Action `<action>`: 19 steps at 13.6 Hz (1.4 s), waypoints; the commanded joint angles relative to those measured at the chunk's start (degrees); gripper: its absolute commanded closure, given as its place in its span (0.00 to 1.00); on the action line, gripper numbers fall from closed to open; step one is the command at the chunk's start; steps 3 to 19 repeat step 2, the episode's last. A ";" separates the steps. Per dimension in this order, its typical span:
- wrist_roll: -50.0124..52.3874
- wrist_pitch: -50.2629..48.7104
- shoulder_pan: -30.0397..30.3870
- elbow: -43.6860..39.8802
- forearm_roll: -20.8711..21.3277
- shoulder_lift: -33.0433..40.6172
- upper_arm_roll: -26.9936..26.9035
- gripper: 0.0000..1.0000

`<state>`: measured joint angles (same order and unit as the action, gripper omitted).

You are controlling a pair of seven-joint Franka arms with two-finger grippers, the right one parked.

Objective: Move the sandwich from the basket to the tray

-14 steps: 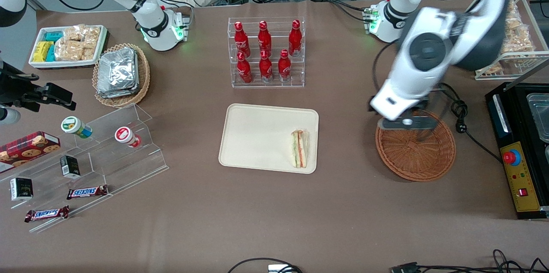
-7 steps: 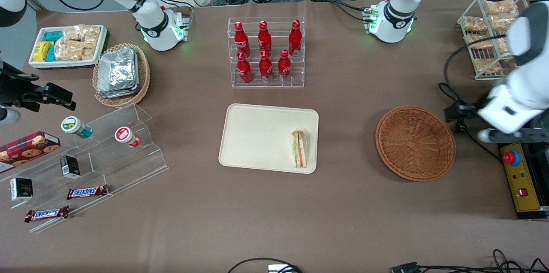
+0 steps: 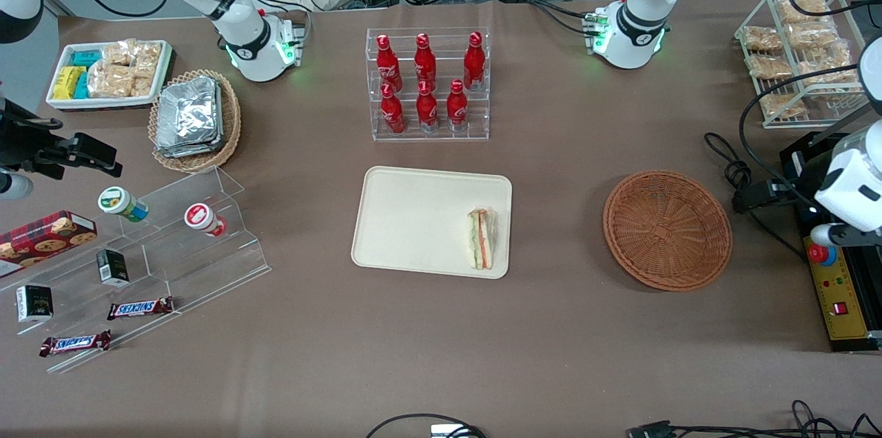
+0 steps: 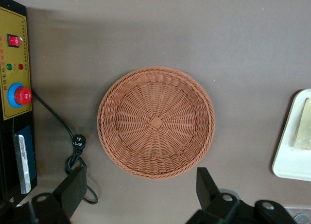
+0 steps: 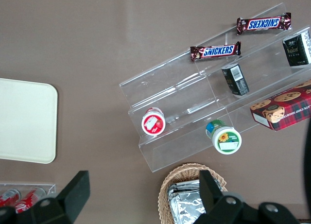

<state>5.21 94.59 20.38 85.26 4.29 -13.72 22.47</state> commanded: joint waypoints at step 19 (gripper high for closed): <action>2.79 -1.95 -0.69 -2.64 0.72 -0.96 0.46 0.00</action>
